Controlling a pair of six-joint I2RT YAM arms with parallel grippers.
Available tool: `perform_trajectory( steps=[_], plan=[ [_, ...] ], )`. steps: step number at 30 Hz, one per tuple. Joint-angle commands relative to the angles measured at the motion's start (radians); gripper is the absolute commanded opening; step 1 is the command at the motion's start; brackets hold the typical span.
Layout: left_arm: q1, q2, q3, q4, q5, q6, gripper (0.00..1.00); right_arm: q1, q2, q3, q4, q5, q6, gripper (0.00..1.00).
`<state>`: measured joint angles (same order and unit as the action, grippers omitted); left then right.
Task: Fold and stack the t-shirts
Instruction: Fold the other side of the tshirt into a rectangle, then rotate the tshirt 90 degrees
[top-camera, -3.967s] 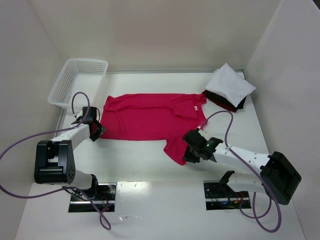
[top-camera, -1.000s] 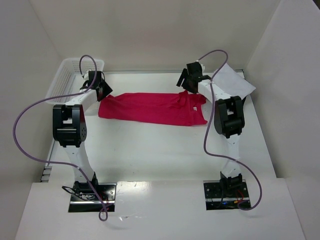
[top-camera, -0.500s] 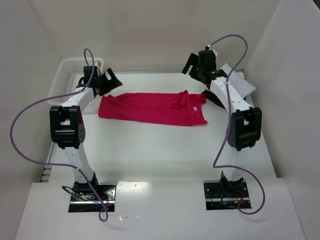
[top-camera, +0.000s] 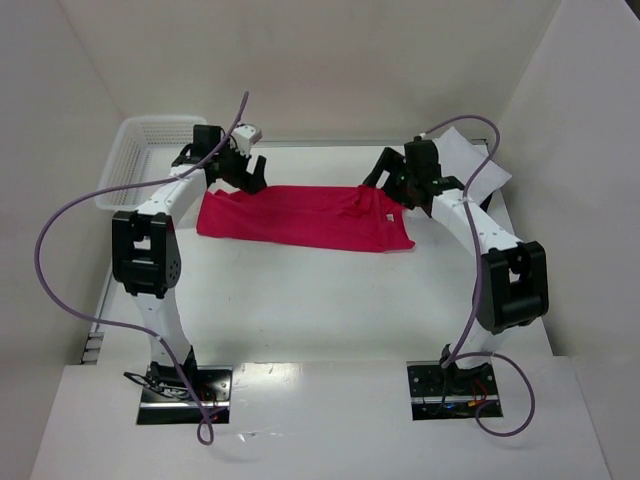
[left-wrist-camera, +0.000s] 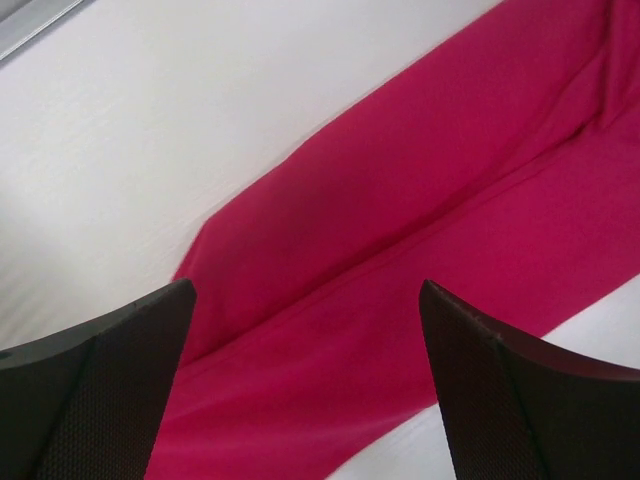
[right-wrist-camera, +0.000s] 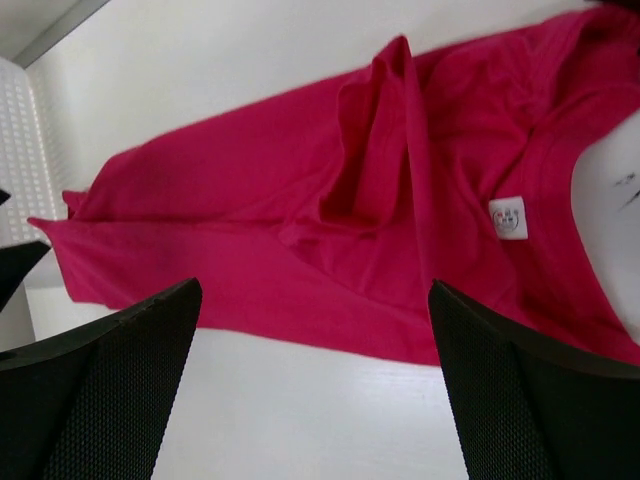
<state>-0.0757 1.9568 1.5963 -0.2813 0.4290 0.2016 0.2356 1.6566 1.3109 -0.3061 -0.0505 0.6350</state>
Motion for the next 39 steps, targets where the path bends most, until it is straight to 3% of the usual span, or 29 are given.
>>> perform_trajectory(
  steps=[1,8,20,27,33,39],
  plan=[
    [0.028,0.065,0.045,-0.09,-0.018,0.226,1.0,-0.005,-0.101,-0.048,0.042,-0.026,0.032,1.0],
    [-0.012,0.131,0.045,-0.16,-0.067,0.352,1.0,0.068,-0.129,-0.147,0.033,0.02,0.112,1.0],
    [-0.105,0.223,0.057,-0.216,-0.354,0.394,1.0,0.077,0.028,-0.128,0.088,0.008,0.152,1.0],
    [-0.24,0.22,0.01,-0.299,-0.493,0.265,1.0,0.077,0.08,-0.136,0.088,0.029,0.143,1.0],
    [-0.259,0.172,-0.099,-0.34,-0.401,0.084,1.0,0.077,0.046,-0.229,0.123,0.098,0.163,1.0],
    [-0.306,0.127,-0.211,-0.397,-0.441,-0.034,1.0,0.077,0.061,-0.24,0.148,0.121,0.154,1.0]
  ],
)
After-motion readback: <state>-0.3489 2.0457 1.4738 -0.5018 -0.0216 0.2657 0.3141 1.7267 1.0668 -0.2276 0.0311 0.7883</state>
